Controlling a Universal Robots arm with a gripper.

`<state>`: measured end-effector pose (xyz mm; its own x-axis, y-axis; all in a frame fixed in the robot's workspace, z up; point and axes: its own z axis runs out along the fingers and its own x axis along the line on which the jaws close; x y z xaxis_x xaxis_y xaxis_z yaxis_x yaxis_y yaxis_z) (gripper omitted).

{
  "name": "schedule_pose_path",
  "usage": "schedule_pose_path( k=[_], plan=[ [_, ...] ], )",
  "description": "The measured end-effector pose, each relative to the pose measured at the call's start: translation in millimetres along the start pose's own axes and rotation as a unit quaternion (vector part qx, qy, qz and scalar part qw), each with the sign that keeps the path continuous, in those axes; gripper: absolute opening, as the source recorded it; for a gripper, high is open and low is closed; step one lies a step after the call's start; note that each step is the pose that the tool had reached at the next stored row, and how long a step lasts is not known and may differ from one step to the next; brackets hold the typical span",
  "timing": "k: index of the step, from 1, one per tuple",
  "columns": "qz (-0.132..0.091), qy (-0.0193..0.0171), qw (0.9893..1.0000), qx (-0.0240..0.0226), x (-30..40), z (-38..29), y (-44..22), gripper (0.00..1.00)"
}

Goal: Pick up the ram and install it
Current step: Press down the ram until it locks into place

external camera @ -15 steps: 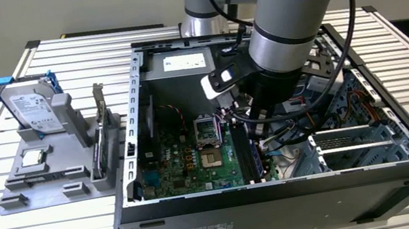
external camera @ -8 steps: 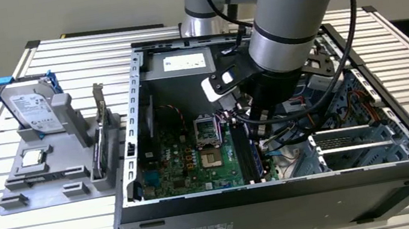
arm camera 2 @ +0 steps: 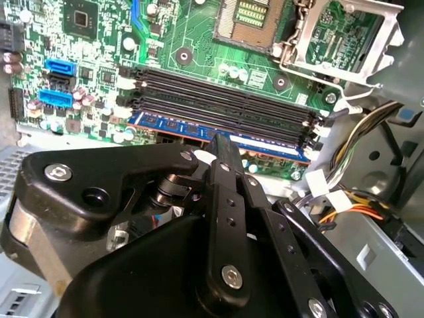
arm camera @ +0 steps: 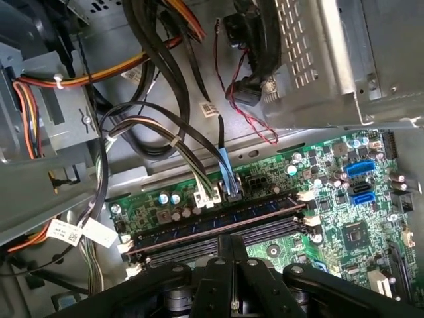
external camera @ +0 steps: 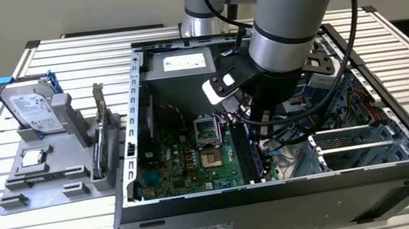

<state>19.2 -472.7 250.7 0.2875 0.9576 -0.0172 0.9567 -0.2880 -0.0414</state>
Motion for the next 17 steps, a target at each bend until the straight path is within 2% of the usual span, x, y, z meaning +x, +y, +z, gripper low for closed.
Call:
schedule_pose_path(
  k=[9,17],
  plan=[
    [-0.032,-0.0013,0.9995,-0.0005,0.0,0.0,0.0,0.0],
    [-0.06,-0.0024,0.9982,-0.001,0.1,0.0,0.0,0.0]
  ],
)
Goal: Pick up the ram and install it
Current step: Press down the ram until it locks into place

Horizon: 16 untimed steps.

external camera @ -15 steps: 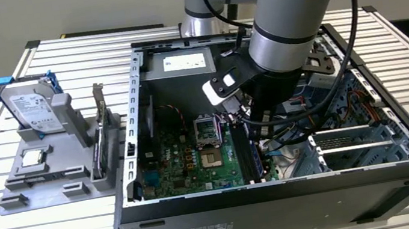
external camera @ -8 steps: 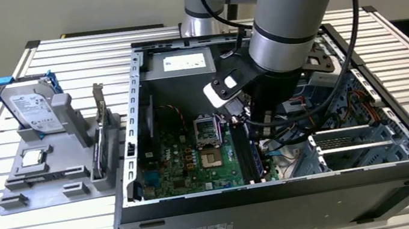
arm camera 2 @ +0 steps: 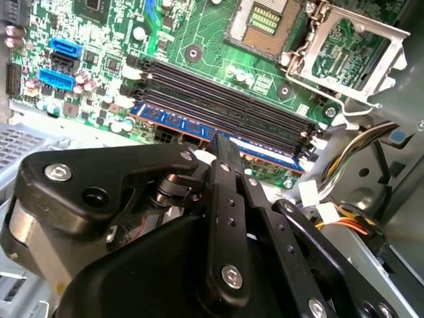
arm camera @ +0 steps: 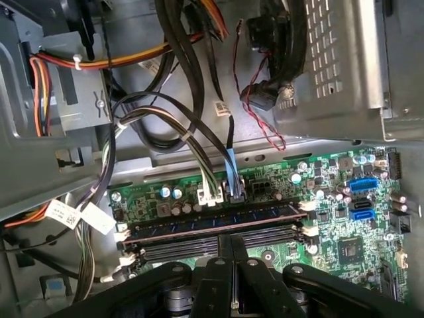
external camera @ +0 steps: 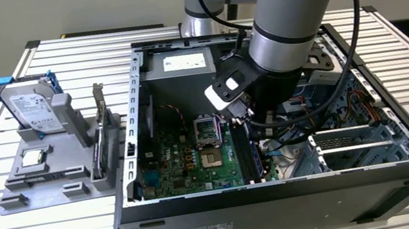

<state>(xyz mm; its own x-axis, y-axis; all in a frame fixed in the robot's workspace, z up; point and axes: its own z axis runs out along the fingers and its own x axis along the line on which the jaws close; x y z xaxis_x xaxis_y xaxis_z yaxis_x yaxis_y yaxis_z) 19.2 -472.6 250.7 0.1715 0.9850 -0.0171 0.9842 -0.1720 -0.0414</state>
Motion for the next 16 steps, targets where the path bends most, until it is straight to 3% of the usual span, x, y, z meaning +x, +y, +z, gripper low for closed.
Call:
schedule_pose_path(
  k=[9,16],
  plan=[
    [-0.03,-0.0012,0.9995,-0.0005,0.2,0.0,0.0,0.0],
    [-0.059,-0.0025,0.9982,-0.001,1.5,0.0,-0.2,0.0]
  ],
)
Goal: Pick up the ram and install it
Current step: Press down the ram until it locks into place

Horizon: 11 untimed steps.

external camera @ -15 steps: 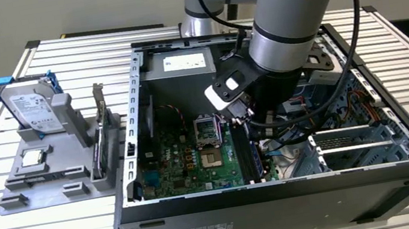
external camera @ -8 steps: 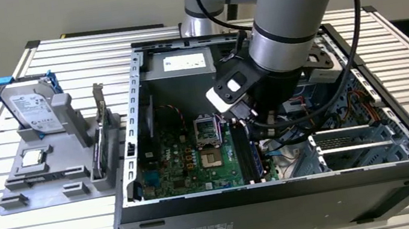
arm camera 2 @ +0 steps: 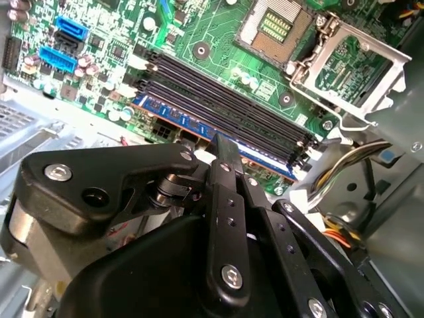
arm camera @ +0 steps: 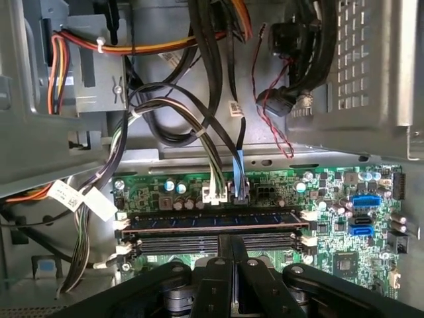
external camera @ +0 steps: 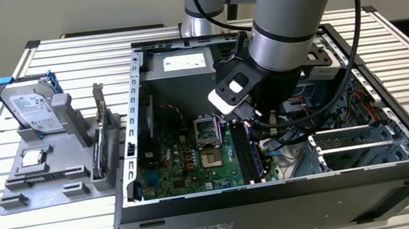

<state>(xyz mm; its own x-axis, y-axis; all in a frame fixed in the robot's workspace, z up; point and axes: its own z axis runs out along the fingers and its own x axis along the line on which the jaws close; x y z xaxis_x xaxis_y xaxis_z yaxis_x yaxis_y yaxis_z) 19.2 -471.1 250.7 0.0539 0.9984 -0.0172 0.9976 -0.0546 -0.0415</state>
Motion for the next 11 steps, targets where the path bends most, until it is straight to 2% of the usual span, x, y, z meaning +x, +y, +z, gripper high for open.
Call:
schedule_pose_path(
  k=[11],
  plan=[
    [-0.005,-0.0002,1.0,-0.0001,2.5,1.8,0.2,0.0]
  ],
)
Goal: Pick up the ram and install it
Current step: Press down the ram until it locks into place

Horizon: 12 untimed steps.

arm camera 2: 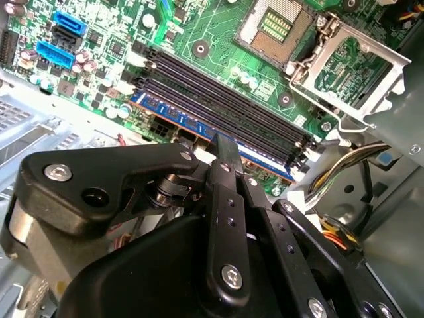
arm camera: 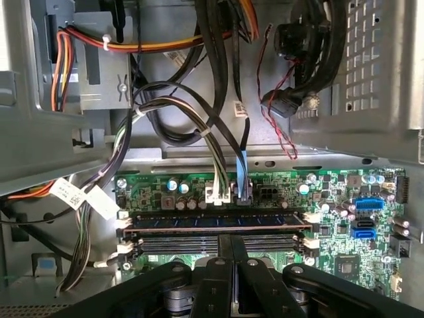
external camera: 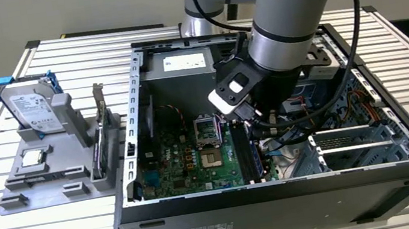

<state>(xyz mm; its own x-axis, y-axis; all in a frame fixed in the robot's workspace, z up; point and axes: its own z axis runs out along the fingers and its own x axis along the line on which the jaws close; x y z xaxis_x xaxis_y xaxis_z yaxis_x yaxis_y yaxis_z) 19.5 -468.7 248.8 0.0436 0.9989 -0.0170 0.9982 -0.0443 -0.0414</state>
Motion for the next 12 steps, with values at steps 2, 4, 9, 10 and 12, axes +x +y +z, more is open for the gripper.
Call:
schedule_pose_path(
  k=[2,4,9,10,12],
  plan=[
    [-0.003,-0.0001,1.0,0.0,1.3,1.0,0.1,0.0],
    [-0.005,-0.0002,1.0,-0.0001,2.5,2.4,0.2,0.0],
    [-0.012,-0.0005,0.9999,-0.0002,5.2,5.6,2.4,0.0],
    [-0.012,-0.0005,0.9999,-0.0003,5.8,6.6,3.6,0.0],
    [-0.014,-0.0006,0.9999,-0.0002,7.5,9.5,5.0,0.0]
  ],
)
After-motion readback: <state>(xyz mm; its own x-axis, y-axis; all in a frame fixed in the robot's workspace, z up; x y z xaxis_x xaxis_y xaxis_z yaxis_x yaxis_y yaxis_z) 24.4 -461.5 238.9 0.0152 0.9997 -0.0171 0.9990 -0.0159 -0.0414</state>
